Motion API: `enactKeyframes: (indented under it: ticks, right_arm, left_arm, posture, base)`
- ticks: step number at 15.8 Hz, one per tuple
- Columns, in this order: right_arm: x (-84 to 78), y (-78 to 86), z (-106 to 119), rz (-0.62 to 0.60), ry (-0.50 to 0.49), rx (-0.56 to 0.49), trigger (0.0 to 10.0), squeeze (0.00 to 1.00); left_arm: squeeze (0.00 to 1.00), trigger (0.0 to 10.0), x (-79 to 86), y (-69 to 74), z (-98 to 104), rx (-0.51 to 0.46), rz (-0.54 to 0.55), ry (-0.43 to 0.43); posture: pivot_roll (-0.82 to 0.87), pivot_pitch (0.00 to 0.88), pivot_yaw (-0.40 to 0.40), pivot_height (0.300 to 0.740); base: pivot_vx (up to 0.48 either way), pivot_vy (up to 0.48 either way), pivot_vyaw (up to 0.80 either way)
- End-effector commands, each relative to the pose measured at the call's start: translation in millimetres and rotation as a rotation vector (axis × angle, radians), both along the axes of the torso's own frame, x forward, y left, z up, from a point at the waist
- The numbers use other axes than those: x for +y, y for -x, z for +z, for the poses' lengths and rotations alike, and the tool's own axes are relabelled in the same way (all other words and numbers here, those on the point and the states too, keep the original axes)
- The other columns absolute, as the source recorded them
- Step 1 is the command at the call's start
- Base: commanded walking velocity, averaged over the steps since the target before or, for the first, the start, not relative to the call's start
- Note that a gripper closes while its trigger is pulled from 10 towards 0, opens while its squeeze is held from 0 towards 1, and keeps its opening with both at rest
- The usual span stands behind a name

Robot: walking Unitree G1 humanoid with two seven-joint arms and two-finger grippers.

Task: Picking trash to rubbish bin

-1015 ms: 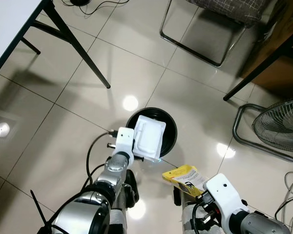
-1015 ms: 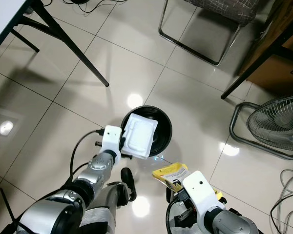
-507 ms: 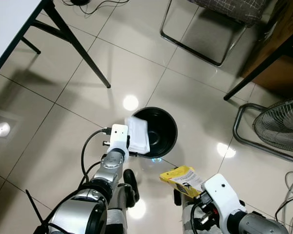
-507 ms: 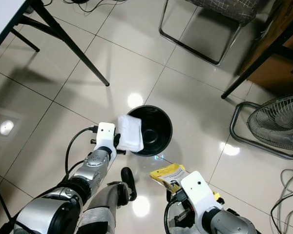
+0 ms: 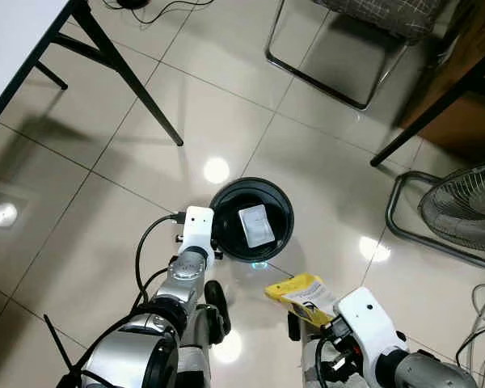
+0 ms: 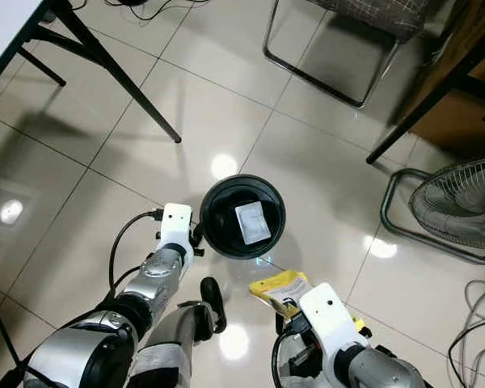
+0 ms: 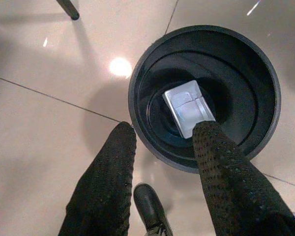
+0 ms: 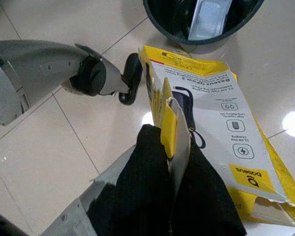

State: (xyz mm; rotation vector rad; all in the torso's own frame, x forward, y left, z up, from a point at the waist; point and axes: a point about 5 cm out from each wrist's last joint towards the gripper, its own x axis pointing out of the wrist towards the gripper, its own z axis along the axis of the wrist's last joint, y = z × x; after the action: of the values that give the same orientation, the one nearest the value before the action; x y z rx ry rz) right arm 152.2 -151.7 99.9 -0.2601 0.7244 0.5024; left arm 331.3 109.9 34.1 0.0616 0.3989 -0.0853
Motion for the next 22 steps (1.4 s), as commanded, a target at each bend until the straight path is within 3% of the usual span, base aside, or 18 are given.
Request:
enactKeyframes:
  ticks: [1,4,5,7,8,9,10,12,14,16,22]
  right_arm:
    - [4.7,4.6,-3.9,0.009,-0.021,0.026,10.0,0.00]
    - [6.8,-14.3,-8.5,0.010,-0.025,-0.016,10.0,0.00]
    - [7.1,-29.0,-12.0,0.014,-0.020,-0.048,10.0,0.00]
    - [5.9,-41.7,-13.9,0.008,-0.017,-0.069,10.0,0.00]
    - [3.6,-52.5,-15.2,0.003,-0.012,-0.083,10.0,0.00]
    - [-0.9,-68.1,-17.7,-0.002,0.001,-0.104,10.0,0.00]
    - [-3.5,-75.4,-19.7,-0.002,0.008,-0.112,10.0,0.00]
    - [-10.4,-90.2,-22.4,-0.007,0.030,-0.132,10.0,0.00]
    - [-16.8,-105.9,-22.6,-0.012,0.044,-0.154,10.0,0.00]
    - [-20.2,-113.8,-22.2,-0.010,0.052,-0.169,10.0,0.00]
    - [-26.1,-126.6,-25.9,0.008,0.072,-0.194,10.0,0.00]
  left_arm:
    - [1.00,10.0,6.5,10.9,-14.2,0.051,0.016,0.002]
    - [1.00,10.0,23.1,12.0,-14.2,0.025,0.016,0.016]
    - [1.00,10.0,36.6,20.0,-20.7,0.029,0.005,0.040]
    - [1.00,10.0,45.7,30.6,-27.4,0.030,-0.040,0.051]
    - [1.00,10.0,52.3,43.8,-34.0,0.046,-0.078,0.072]
    - [1.00,10.0,60.9,70.2,-39.8,0.080,-0.134,0.103]
    - [1.00,10.0,61.6,83.1,-38.4,0.100,-0.161,0.125]
    - [1.00,10.0,57.2,103.4,-30.5,0.114,-0.206,0.163]
    - [1.00,10.0,44.4,130.1,-9.2,0.142,-0.333,0.220]
    - [1.00,10.0,42.5,144.5,3.2,0.182,-0.418,0.231]
    - [1.00,10.0,69.2,173.9,14.8,0.382,-0.506,0.193]
  posture:
    - [-0.37,0.506,0.108,0.740]
    - [-0.31,0.477,0.120,0.740]
    - [-0.25,0.464,0.131,0.740]
    - [-0.23,0.460,0.137,0.740]
    - [-0.19,0.453,0.142,0.740]
    - [-0.16,0.451,0.145,0.740]
    - [-0.13,0.449,0.147,0.740]
    - [-0.09,0.445,0.145,0.740]
    - [-0.07,0.446,0.143,0.740]
    - [-0.07,0.446,0.141,0.740]
    - [-0.06,0.449,0.140,0.740]
  base:
    - [0.000,0.000,0.00]
    - [0.000,0.000,0.00]
    - [0.000,0.000,0.00]
    - [0.000,0.000,0.00]
    - [0.000,0.000,0.00]
    - [0.000,0.000,0.00]
    - [0.000,0.000,0.00]
    - [0.000,0.000,0.00]
    - [0.000,0.000,0.00]
    - [0.000,0.000,0.00]
    - [0.000,0.000,0.00]
